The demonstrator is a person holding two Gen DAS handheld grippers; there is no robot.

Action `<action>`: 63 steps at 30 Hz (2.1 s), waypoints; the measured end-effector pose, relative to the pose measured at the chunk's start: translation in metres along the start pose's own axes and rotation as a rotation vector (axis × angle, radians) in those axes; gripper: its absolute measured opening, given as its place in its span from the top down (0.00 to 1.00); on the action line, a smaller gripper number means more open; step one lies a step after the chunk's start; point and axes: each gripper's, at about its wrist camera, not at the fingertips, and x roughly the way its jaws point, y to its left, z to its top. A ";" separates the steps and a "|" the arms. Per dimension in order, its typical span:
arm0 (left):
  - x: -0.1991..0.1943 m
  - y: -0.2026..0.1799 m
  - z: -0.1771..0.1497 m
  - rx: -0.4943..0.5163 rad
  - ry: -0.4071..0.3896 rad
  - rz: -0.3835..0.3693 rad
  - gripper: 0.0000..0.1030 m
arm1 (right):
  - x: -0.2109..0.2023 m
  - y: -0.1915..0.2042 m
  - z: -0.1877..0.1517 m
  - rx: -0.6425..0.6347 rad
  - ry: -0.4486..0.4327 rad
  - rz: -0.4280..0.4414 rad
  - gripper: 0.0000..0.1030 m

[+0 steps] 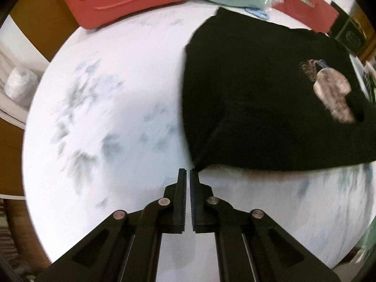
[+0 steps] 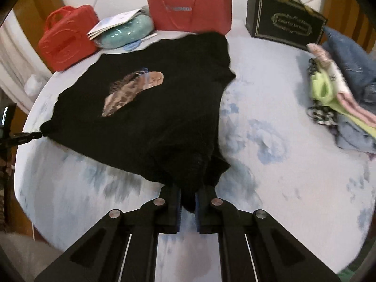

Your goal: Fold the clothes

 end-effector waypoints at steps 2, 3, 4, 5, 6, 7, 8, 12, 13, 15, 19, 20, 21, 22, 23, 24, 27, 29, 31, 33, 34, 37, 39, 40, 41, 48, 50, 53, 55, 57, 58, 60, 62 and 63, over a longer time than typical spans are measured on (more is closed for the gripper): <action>-0.002 0.004 -0.006 -0.006 -0.002 -0.021 0.98 | -0.011 0.000 -0.005 -0.002 0.010 0.010 0.93; -0.003 0.005 -0.008 -0.009 -0.004 -0.034 0.98 | -0.017 0.000 -0.007 -0.003 0.016 0.014 0.93; -0.005 0.005 -0.008 -0.017 -0.017 -0.059 0.98 | -0.018 -0.001 -0.010 -0.002 0.023 0.012 0.92; -0.006 0.004 -0.005 -0.018 -0.028 -0.079 0.97 | -0.009 -0.005 -0.013 0.005 0.036 0.001 0.91; -0.008 0.001 -0.002 -0.018 -0.039 -0.090 0.95 | 0.000 -0.008 -0.015 0.016 0.047 0.003 0.86; -0.011 -0.004 0.003 -0.012 -0.050 -0.103 0.85 | 0.008 -0.012 -0.018 0.036 0.063 -0.006 0.71; -0.014 -0.010 0.008 0.002 -0.066 -0.104 0.72 | 0.014 -0.015 -0.021 0.057 0.086 -0.026 0.54; -0.024 -0.027 0.029 0.058 -0.116 -0.098 0.61 | 0.002 -0.026 -0.025 0.089 0.075 -0.041 0.52; -0.025 -0.031 0.039 0.068 -0.122 -0.103 0.60 | -0.005 -0.028 -0.022 0.090 0.059 -0.046 0.52; -0.024 -0.034 0.057 0.081 -0.130 -0.106 0.56 | -0.014 -0.033 -0.007 0.091 0.024 -0.047 0.52; -0.013 -0.047 0.113 0.075 -0.120 -0.143 0.49 | -0.021 -0.042 0.038 0.111 -0.039 -0.029 0.52; -0.006 -0.047 0.126 0.070 -0.116 -0.156 0.48 | -0.020 -0.043 0.051 0.124 -0.050 -0.017 0.52; -0.001 -0.049 0.138 0.065 -0.115 -0.166 0.48 | -0.017 -0.043 0.064 0.132 -0.057 -0.006 0.52; 0.003 -0.050 0.150 0.060 -0.114 -0.174 0.47 | -0.013 -0.044 0.078 0.137 -0.063 0.001 0.51; 0.007 -0.051 0.162 0.055 -0.113 -0.182 0.46 | -0.008 -0.044 0.093 0.140 -0.070 0.003 0.51; 0.012 -0.055 0.176 0.051 -0.112 -0.183 0.46 | -0.002 -0.044 0.107 0.140 -0.076 0.005 0.51; 0.027 -0.063 0.212 0.061 -0.109 -0.172 0.45 | 0.018 -0.042 0.154 0.121 -0.084 0.002 0.51; 0.037 -0.069 0.233 0.080 -0.104 -0.158 0.44 | 0.032 -0.041 0.184 0.102 -0.084 -0.003 0.51; 0.050 -0.072 0.253 0.088 -0.088 -0.154 0.44 | 0.048 -0.041 0.214 0.084 -0.077 -0.007 0.51; 0.063 -0.074 0.270 0.084 -0.071 -0.156 0.44 | 0.067 -0.041 0.238 0.075 -0.064 -0.013 0.51; 0.070 -0.075 0.278 0.081 -0.062 -0.161 0.44 | 0.075 -0.042 0.249 0.069 -0.057 -0.015 0.51; 0.087 -0.083 0.298 0.088 -0.055 -0.173 0.44 | 0.097 -0.039 0.273 0.036 -0.036 -0.014 0.51; 0.094 -0.090 0.307 0.106 -0.064 -0.165 0.44 | 0.111 -0.035 0.286 0.004 -0.023 -0.006 0.49; 0.098 -0.095 0.311 0.114 -0.066 -0.166 0.44 | 0.116 -0.033 0.291 -0.011 -0.022 -0.005 0.45; 0.101 -0.099 0.313 0.123 -0.065 -0.166 0.42 | 0.122 -0.030 0.295 -0.026 -0.022 -0.005 0.42; 0.095 -0.121 0.305 0.213 -0.113 -0.152 0.78 | 0.159 -0.012 0.319 -0.135 -0.015 -0.035 0.41; 0.092 -0.125 0.302 0.230 -0.116 -0.139 0.86 | 0.170 -0.008 0.321 -0.166 0.003 -0.043 0.51; 0.088 -0.127 0.299 0.236 -0.117 -0.119 0.89 | 0.174 -0.002 0.323 -0.194 0.010 -0.031 0.99; 0.081 -0.123 0.297 0.226 -0.126 -0.122 0.89 | 0.160 0.001 0.319 -0.200 -0.035 -0.033 0.99; 0.070 -0.118 0.295 0.215 -0.147 -0.136 0.89 | 0.136 0.000 0.313 -0.192 -0.098 -0.004 0.99; 0.062 -0.116 0.293 0.218 -0.163 -0.143 0.89 | 0.121 -0.001 0.309 -0.195 -0.129 0.006 0.99; 0.049 -0.112 0.288 0.219 -0.187 -0.146 0.89 | 0.092 -0.003 0.299 -0.201 -0.188 0.025 0.99; 0.038 -0.108 0.282 0.218 -0.214 -0.152 0.89 | 0.062 -0.004 0.285 -0.207 -0.240 0.043 0.99; 0.033 -0.106 0.278 0.217 -0.227 -0.158 0.89 | 0.045 -0.003 0.276 -0.213 -0.270 0.055 0.99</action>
